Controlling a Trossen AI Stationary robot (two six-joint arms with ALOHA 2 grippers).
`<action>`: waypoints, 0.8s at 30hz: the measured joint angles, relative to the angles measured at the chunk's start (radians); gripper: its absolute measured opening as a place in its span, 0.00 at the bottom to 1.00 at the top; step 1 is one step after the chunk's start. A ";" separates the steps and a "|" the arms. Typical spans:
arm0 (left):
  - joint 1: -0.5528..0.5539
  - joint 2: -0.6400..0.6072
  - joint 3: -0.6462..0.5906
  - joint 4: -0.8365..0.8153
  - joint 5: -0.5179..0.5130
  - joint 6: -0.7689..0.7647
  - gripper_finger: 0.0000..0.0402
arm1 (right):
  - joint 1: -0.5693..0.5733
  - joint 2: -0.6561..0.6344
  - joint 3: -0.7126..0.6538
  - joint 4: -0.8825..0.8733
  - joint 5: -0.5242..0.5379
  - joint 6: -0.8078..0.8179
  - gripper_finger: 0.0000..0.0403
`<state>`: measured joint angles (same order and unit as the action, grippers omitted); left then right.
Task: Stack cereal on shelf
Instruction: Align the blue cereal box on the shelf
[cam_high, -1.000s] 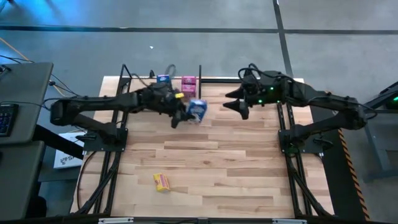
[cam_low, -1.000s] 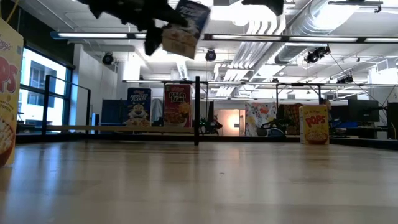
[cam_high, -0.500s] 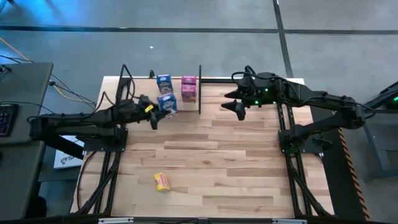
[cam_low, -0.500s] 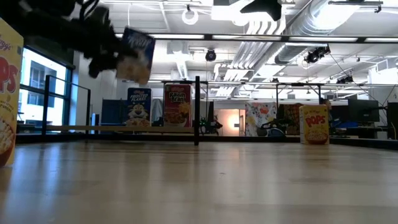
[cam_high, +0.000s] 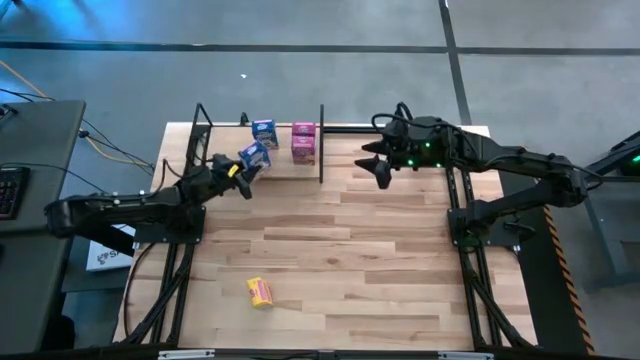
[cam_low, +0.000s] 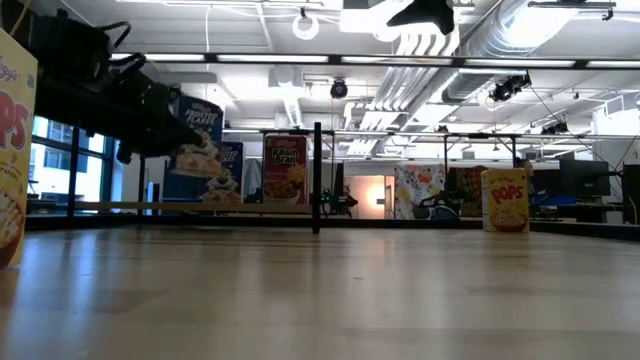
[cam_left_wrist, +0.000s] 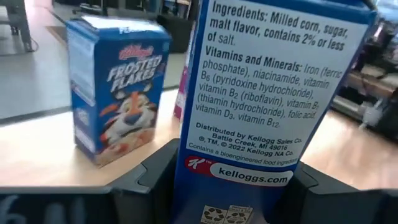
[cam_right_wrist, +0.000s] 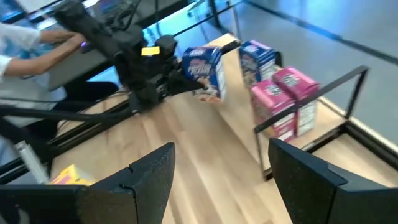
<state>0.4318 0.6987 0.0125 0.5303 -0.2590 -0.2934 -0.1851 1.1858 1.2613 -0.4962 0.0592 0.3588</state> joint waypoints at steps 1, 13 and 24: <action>0.014 0.009 -0.002 -0.006 0.022 0.017 0.42 | 0.000 0.000 0.000 0.000 0.013 0.000 0.62; 0.189 0.225 0.000 0.203 0.203 0.157 0.42 | 0.000 0.000 0.000 0.002 0.051 0.026 0.62; 0.204 0.468 0.051 0.354 0.222 0.228 0.42 | 0.000 0.000 0.000 0.007 0.051 0.026 0.62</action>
<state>0.6357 1.1672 0.0636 0.8839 -0.0374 -0.0652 -0.1852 1.1858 1.2613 -0.4889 0.1106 0.3843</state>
